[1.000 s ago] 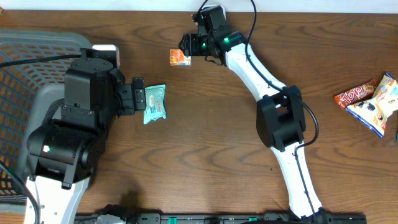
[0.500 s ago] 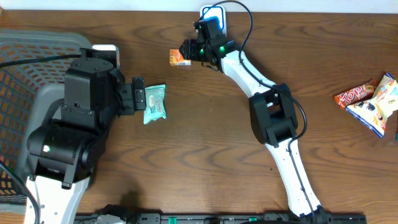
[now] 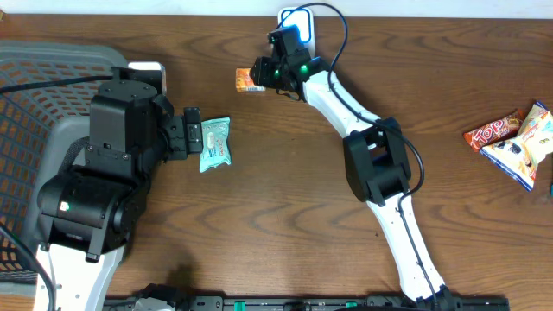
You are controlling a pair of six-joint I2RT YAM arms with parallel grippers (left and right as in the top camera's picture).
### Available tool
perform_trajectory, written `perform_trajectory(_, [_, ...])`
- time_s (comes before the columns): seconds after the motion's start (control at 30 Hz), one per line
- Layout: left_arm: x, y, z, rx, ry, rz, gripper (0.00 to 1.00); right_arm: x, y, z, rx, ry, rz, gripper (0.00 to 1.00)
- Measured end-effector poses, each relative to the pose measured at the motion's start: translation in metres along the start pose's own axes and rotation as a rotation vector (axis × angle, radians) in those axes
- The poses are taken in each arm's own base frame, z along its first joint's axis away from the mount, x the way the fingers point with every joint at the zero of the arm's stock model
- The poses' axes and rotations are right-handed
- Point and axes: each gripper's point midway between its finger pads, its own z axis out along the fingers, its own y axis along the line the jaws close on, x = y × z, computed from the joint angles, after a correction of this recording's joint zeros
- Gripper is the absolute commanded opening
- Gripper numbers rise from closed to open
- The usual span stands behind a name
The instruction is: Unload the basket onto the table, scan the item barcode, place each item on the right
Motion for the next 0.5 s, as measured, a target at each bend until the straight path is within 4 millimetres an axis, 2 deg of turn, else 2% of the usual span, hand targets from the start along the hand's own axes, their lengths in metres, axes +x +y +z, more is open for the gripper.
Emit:
perform_trajectory(0.03, [0.000,0.000,0.000,0.000,0.000,0.000,0.98,0.002,-0.001,0.000,0.005,0.008,-0.002,0.09])
perform_trajectory(0.1, [0.000,0.000,0.000,0.000,0.000,0.000,0.98,0.007,0.000,0.000,0.009,0.026,-0.025,0.01])
perform_trajectory(0.27, [0.000,0.000,0.000,0.000,0.000,0.000,0.98,0.009,-0.004,-0.004,-0.004,0.059,-0.024,0.01])
perform_trajectory(0.37, [0.000,0.000,0.000,0.000,0.000,0.000,0.98,0.017,-0.009,-0.011,-0.027,0.128,0.010,0.01])
perform_trajectory(0.43, [0.000,0.000,0.000,0.000,0.000,0.000,0.98,0.025,-0.016,-0.024,-0.041,0.204,0.059,0.01])
perform_trajectory(0.5, [0.000,0.000,0.000,0.000,0.000,0.000,0.98,0.035,-0.032,-0.044,-0.042,0.297,0.141,0.01])
